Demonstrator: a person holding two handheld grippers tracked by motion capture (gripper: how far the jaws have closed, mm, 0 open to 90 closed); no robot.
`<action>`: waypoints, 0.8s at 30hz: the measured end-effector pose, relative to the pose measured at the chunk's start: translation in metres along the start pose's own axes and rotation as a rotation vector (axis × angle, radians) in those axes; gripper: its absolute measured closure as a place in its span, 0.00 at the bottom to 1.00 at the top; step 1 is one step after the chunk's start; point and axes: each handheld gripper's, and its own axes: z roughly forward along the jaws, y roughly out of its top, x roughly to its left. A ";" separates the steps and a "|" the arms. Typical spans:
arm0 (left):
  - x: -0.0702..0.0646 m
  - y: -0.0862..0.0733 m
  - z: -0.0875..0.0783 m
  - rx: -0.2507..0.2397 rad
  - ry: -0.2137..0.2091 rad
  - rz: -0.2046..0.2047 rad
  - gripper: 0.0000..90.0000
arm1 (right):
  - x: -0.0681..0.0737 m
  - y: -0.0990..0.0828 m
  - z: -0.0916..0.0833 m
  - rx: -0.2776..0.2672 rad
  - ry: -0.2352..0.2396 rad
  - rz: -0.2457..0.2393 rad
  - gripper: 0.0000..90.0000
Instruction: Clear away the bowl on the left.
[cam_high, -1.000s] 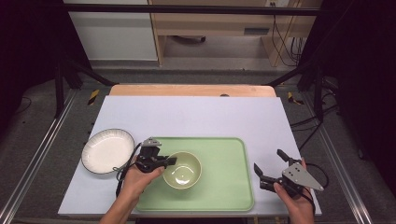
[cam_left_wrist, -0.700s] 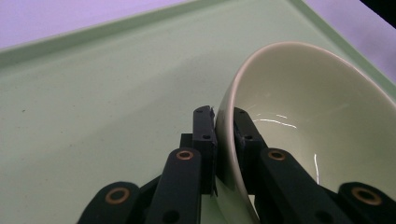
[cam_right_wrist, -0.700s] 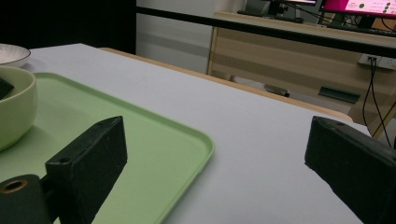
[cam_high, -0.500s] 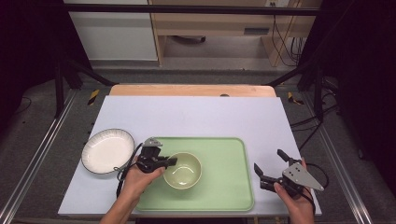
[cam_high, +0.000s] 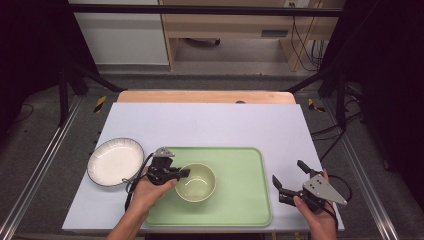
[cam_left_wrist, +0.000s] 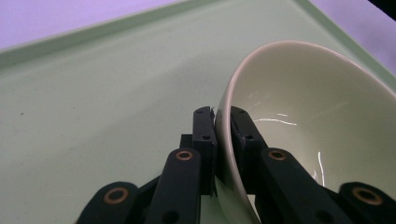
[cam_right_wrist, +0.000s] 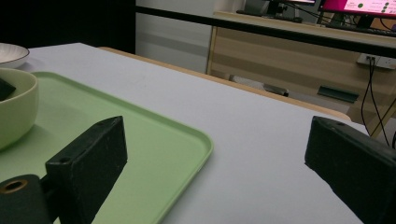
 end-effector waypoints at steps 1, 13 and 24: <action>0.000 0.000 0.000 0.001 0.014 0.011 0.88 | 0.000 0.000 0.000 0.001 0.000 0.002 0.06; -0.004 0.001 -0.018 -0.087 0.078 0.073 0.37 | 0.000 0.000 -0.001 -0.002 0.004 0.004 0.06; -0.006 0.001 -0.034 -0.239 0.061 0.166 0.12 | 0.001 0.001 -0.002 -0.003 0.005 0.004 0.06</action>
